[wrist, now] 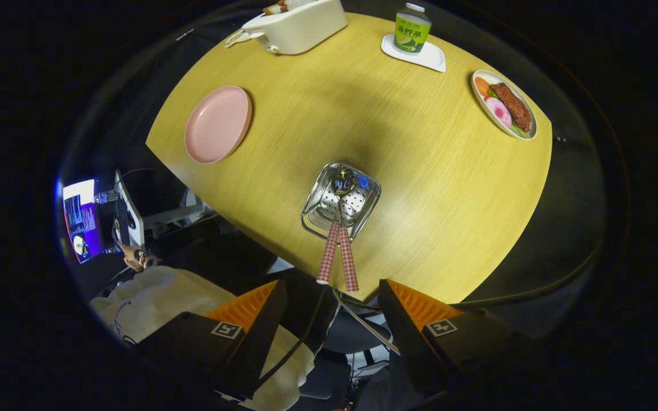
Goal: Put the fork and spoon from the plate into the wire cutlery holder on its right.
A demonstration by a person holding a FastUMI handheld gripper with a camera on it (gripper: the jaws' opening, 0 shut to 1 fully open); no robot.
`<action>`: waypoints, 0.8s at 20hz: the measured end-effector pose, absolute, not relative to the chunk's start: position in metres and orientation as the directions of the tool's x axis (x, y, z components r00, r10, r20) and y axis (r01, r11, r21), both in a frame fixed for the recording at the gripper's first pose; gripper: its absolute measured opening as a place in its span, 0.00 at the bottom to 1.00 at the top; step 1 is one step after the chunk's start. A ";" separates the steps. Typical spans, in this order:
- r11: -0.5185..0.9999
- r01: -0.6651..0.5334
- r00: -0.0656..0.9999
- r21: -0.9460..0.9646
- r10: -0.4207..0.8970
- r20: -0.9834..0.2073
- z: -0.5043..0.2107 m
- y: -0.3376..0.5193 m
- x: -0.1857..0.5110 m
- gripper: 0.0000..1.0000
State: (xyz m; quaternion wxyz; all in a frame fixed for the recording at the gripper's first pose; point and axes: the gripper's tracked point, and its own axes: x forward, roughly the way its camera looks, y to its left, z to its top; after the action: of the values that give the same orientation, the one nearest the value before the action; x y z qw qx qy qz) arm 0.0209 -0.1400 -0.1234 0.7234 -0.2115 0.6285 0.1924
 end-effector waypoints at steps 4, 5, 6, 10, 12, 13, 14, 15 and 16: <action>0.889 -0.457 0.274 -0.027 0.112 -0.955 -0.097 -0.130 0.022 1.00; 0.905 -0.424 0.331 -0.006 0.149 -0.932 -0.087 -0.121 0.026 1.00; 0.919 -0.395 0.391 0.024 0.191 -0.900 -0.077 -0.112 0.030 1.00; 0.952 -0.289 0.592 0.099 0.259 -0.763 -0.043 -0.098 0.035 1.00; 0.962 -0.244 0.669 0.122 0.259 -0.697 -0.025 -0.092 0.033 1.00; 0.962 -0.241 0.704 0.127 0.263 -0.660 -0.015 -0.084 0.030 1.00; 0.964 -0.240 0.736 0.117 0.259 -0.626 -0.008 -0.078 0.026 1.00; 0.965 -0.239 0.764 0.112 0.258 -0.591 0.000 -0.071 0.020 1.00; 0.965 -0.236 0.794 0.112 0.258 -0.550 0.010 -0.063 0.015 1.00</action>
State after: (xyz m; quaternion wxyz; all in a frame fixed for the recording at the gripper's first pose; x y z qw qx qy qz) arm 0.0145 -0.0634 0.0099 0.9470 0.0186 0.2930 0.1303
